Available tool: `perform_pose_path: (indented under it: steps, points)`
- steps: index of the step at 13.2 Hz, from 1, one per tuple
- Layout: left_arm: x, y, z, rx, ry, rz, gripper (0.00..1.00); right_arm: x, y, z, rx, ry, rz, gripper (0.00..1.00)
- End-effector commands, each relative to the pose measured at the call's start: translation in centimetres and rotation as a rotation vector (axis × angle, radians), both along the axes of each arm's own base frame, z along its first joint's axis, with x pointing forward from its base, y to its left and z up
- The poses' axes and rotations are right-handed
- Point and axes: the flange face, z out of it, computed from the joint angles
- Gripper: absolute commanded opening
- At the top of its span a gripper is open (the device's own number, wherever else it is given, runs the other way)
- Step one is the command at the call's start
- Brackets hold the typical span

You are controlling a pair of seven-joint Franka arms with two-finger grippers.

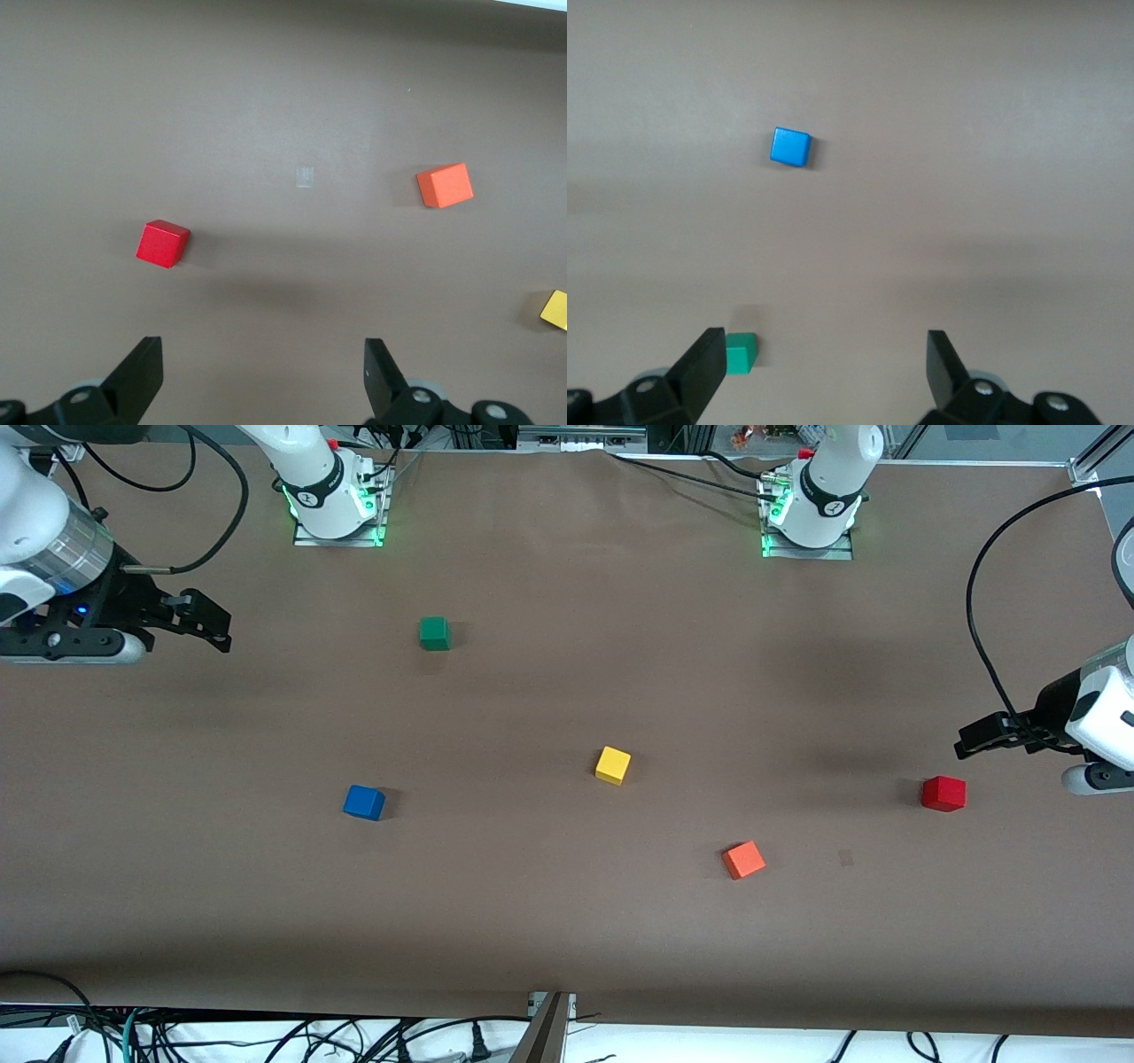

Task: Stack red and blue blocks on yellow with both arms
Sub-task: 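Lower the left gripper onto the red cube and grasp it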

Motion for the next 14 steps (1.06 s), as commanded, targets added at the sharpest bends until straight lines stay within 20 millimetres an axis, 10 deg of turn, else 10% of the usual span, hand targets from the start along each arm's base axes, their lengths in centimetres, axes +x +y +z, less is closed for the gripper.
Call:
perform_pose_path:
  steps: [1, 6, 8, 14]
  points:
    - [0.1, -0.2, 0.7, -0.007, 0.005, -0.005, 1.0, 0.4, -1.6, 0.6, 0.008, -0.001, -0.022, 1.0]
    - [1.4, 2.1, -0.9, -0.009, 0.023, 0.025, 1.0, 0.7, -1.1, 0.3, 0.004, 0.0, -0.013, 1.0]
    - [2.2, 6.7, -5.3, -0.026, 0.079, 0.075, 1.0, 0.7, -1.2, 0.2, 0.001, 0.006, -0.014, 1.0]
    - [4.7, 10.2, -20.2, 0.022, 0.141, -0.151, 1.0, 1.0, -3.7, -0.8, -0.001, 0.035, -0.056, 1.0]
